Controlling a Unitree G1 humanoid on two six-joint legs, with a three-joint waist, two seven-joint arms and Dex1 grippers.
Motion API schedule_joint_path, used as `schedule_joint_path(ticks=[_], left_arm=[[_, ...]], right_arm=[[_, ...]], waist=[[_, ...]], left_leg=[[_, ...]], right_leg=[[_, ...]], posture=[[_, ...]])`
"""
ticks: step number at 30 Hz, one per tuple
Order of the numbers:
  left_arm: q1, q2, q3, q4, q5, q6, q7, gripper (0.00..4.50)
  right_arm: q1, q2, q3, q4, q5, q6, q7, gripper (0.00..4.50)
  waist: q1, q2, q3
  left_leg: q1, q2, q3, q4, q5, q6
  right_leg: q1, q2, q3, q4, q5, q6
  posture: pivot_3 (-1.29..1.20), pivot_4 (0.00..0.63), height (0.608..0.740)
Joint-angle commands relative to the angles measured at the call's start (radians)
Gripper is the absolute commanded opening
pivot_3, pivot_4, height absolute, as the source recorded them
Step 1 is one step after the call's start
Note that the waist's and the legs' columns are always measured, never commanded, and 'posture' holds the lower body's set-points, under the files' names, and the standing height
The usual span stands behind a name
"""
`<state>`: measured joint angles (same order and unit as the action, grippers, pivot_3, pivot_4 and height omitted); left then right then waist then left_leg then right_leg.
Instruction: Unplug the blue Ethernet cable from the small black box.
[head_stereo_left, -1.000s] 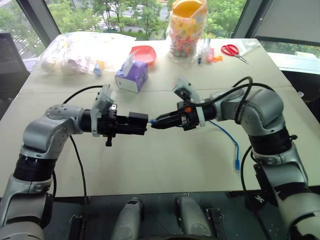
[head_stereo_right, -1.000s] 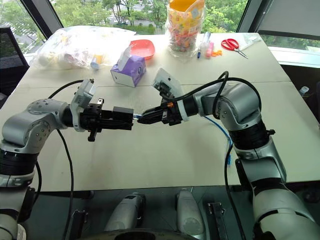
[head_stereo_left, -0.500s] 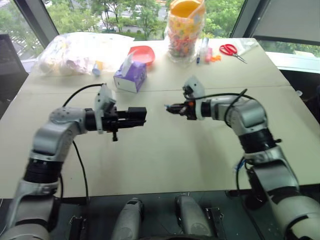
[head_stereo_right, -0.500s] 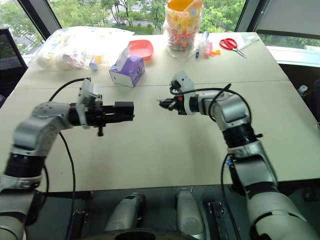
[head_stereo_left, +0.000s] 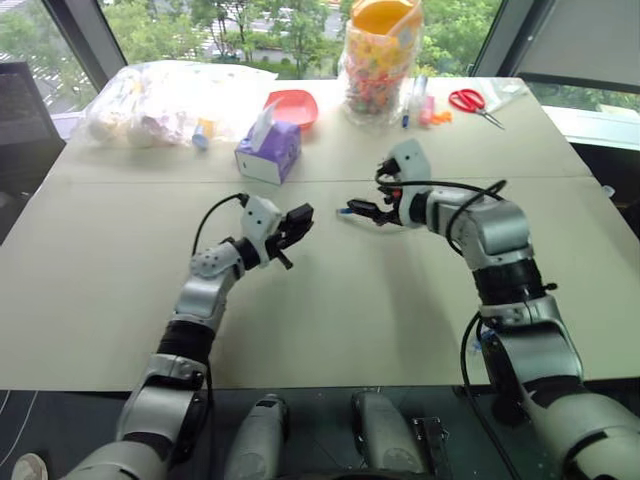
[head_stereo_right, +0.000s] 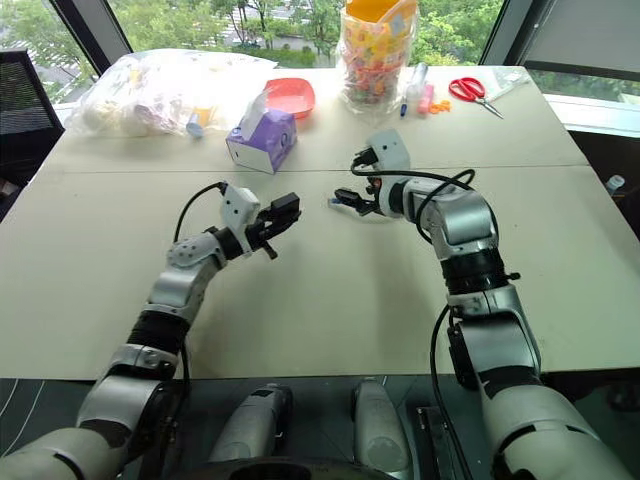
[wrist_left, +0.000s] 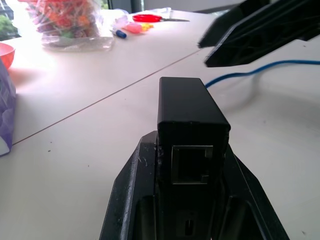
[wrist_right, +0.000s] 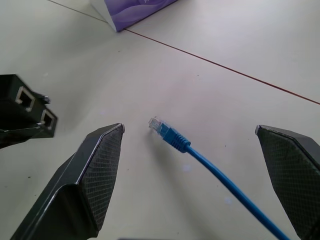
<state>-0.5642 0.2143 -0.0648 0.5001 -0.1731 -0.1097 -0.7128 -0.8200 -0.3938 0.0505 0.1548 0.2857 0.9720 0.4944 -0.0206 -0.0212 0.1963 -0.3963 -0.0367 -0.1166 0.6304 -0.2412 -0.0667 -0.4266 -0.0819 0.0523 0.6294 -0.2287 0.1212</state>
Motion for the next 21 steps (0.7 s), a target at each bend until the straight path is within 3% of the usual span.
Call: schedule_joint_path(ticks=[1,7,15,21], left_arm=[[-0.01,-0.025,0.021,0.097,0.027,-0.102,0.055,0.54],[0.013,-0.025,0.019,0.184,0.044,-0.151,0.066,0.54],[0.045,0.022,0.036,0.154,0.026,-0.121,0.045,4.43],[0.123,0.118,0.06,-0.052,-0.053,0.013,-0.054,4.48]], right_arm=[[0.041,-0.001,-0.053,-0.162,0.035,0.078,-0.034,4.49],[0.093,0.023,-0.091,-0.29,0.063,0.168,-0.089,4.49],[0.109,0.034,-0.101,-0.343,0.089,0.217,-0.117,4.5],[0.123,0.013,-0.106,-0.375,0.115,0.256,-0.106,4.5]], waist=[[0.0,0.0,0.0],[-0.002,0.0,-0.001],[-0.02,0.001,-0.002],[-0.041,0.001,-0.002]], left_leg=[[0.0,0.0,0.0,0.0,0.0,0.0],[0.003,0.0,0.0,0.0,0.0,0.0],[0.005,0.0,0.0,0.0,0.0,0.0],[0.006,0.001,0.0,-0.001,0.0,0.0]], right_leg=[[0.0,0.0,0.0,0.0,0.0,0.0],[0.002,0.0,0.0,0.0,0.0,0.0],[0.005,0.0,0.0,0.001,0.0,0.0],[0.005,0.002,0.0,0.001,0.0,0.0]], posture=[[0.0,0.15,0.74],[0.0,0.15,0.74],[0.0,0.15,0.74],[0.0,0.15,0.74]])
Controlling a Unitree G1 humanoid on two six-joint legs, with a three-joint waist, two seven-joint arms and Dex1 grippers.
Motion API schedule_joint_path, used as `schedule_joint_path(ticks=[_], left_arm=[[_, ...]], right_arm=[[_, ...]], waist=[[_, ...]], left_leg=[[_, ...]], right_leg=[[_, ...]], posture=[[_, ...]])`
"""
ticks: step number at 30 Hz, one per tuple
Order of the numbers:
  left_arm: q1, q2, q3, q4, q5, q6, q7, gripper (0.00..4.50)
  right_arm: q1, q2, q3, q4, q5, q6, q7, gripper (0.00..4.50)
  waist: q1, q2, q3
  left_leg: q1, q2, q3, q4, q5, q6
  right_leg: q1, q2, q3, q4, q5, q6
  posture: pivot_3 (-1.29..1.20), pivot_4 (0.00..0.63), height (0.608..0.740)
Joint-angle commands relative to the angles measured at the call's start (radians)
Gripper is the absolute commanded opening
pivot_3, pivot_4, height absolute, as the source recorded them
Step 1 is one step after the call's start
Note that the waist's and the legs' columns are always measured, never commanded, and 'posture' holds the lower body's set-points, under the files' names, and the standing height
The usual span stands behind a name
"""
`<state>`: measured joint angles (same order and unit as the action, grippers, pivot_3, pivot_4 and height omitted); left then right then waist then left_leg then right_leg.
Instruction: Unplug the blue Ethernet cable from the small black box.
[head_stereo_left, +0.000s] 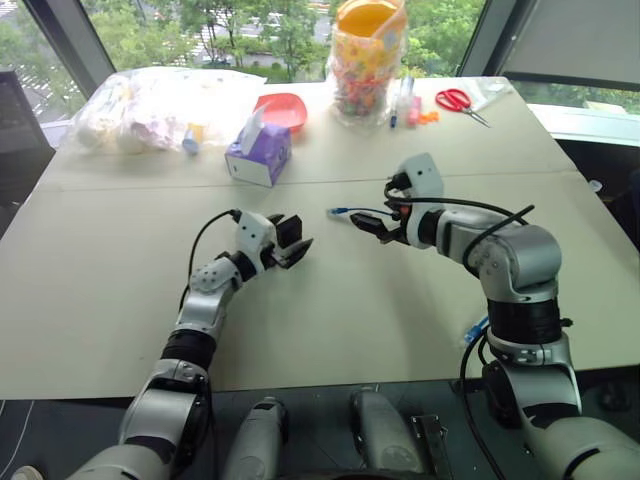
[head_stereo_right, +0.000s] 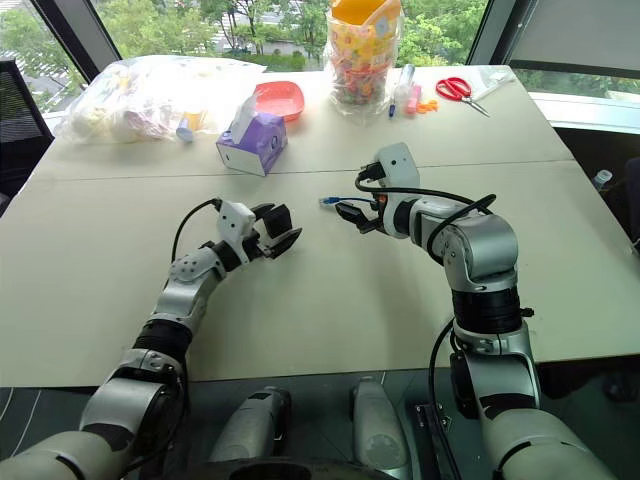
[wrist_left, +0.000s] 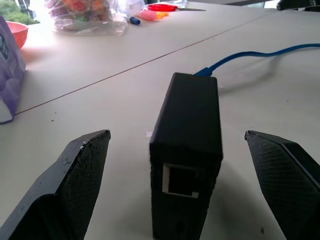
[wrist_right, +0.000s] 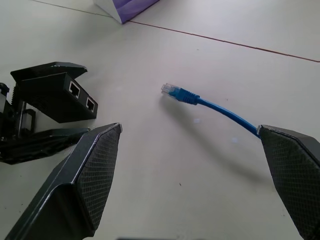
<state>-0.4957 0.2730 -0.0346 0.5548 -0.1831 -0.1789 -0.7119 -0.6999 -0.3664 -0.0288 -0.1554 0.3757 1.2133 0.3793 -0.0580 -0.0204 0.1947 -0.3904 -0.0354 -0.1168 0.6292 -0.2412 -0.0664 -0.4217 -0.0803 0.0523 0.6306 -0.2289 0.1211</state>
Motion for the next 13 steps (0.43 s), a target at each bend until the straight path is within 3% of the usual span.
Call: schedule_joint_path(ticks=[1,8,13], left_arm=[[0.071,0.076,0.032,-0.15,-0.057,0.11,-0.072,4.48],[0.174,0.259,0.077,-0.475,-0.162,0.344,-0.175,4.48],[0.191,0.325,0.127,-0.603,-0.235,0.465,-0.184,4.48]], right_arm=[[0.006,-0.019,-0.027,-0.072,0.03,0.022,0.012,4.5],[0.078,-0.125,-0.022,-0.249,0.148,0.085,0.139,4.5],[0.104,-0.157,-0.043,-0.324,0.217,0.098,0.174,4.5]], waist=[[-0.007,0.0,0.0],[0.003,0.0,0.0],[0.014,0.0,0.0]], left_leg=[[0.0,0.0,0.0,0.0,0.0,0.0],[-0.002,0.0,-0.001,0.0,0.0,0.0],[-0.002,0.0,0.0,0.001,0.0,0.0]], right_leg=[[0.0,0.0,0.0,0.0,0.0,0.0],[-0.001,-0.001,0.0,-0.001,0.0,0.0],[0.0,-0.001,0.0,-0.002,-0.001,0.0]], posture=[[0.0,0.15,0.74],[0.0,0.15,0.74],[0.0,0.15,0.74]])
